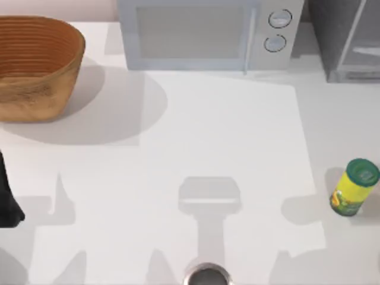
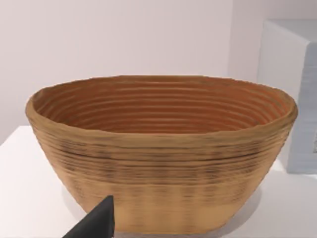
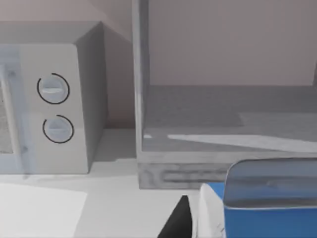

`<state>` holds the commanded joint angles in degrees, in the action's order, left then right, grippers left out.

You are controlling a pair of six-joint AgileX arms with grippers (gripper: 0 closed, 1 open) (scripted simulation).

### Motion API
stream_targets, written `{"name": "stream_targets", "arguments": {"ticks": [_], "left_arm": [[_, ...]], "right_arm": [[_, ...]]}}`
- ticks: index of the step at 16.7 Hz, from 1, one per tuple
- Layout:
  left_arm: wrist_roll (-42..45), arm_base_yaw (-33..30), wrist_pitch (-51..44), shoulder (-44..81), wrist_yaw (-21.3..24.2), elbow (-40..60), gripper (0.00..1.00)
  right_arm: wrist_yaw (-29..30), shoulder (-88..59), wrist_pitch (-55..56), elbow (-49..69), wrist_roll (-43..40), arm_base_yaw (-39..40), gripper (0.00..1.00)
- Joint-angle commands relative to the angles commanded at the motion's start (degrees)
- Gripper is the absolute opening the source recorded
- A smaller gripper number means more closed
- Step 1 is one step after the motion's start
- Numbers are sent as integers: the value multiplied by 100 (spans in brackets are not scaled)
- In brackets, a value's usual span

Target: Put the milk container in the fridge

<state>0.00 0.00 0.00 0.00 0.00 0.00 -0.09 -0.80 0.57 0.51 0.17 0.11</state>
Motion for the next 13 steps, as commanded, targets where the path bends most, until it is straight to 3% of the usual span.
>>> {"name": "stream_targets", "arguments": {"ticks": [6, 13], "left_arm": [[0, 0, 0, 0, 0, 0, 100], [0, 0, 0, 0, 0, 0, 100]], "right_arm": [[-269, -1621, 1178, 960, 24, -254, 0], [-752, -6034, 3492, 2835, 39, -827, 0]]}}
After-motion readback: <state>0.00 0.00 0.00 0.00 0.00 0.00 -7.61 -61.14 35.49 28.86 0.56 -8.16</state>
